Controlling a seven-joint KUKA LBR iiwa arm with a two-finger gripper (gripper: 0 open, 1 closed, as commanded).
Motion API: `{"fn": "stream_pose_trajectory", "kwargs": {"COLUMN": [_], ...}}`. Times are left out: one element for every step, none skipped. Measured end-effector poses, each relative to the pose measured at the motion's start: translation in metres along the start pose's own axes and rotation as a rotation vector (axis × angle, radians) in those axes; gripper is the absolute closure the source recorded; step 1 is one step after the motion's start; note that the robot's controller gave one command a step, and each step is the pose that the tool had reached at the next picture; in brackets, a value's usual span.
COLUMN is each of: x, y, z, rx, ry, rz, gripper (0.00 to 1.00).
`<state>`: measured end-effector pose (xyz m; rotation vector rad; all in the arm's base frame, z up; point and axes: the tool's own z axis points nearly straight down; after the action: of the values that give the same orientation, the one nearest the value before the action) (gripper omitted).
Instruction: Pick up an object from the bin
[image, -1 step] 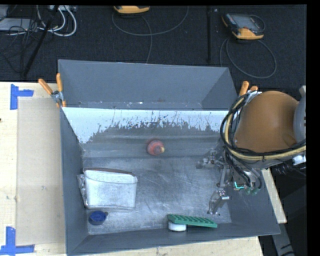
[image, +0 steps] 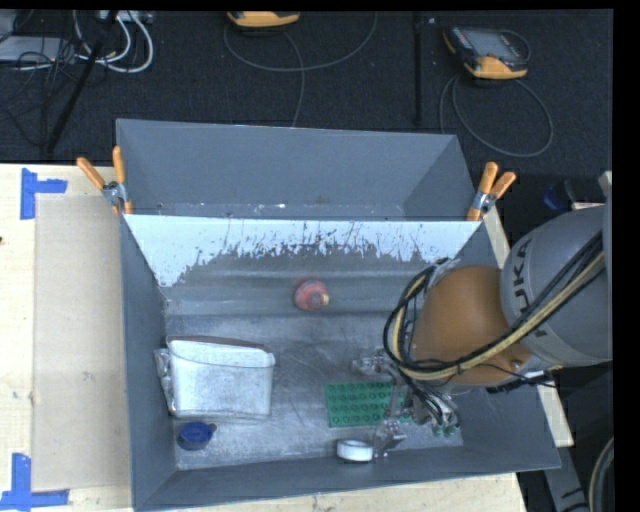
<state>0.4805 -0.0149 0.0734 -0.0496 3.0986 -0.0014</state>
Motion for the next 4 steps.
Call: {"fn": "stream_pose_trajectory", "kwargs": {"x": [0.004, -0.007, 0.004, 0.001], "y": [0.043, 0.018, -0.007, -0.007], "z": [-0.029, -0.029, 0.0, -0.001], "rx": [-0.005, 0.004, 0.003, 0.005], "ry": [0.026, 0.043, 0.022, 0.032], "rz": [-0.16, 0.216, 0.397, 0.395], "gripper": [0.0, 0.0, 0.0, 0.0]}}
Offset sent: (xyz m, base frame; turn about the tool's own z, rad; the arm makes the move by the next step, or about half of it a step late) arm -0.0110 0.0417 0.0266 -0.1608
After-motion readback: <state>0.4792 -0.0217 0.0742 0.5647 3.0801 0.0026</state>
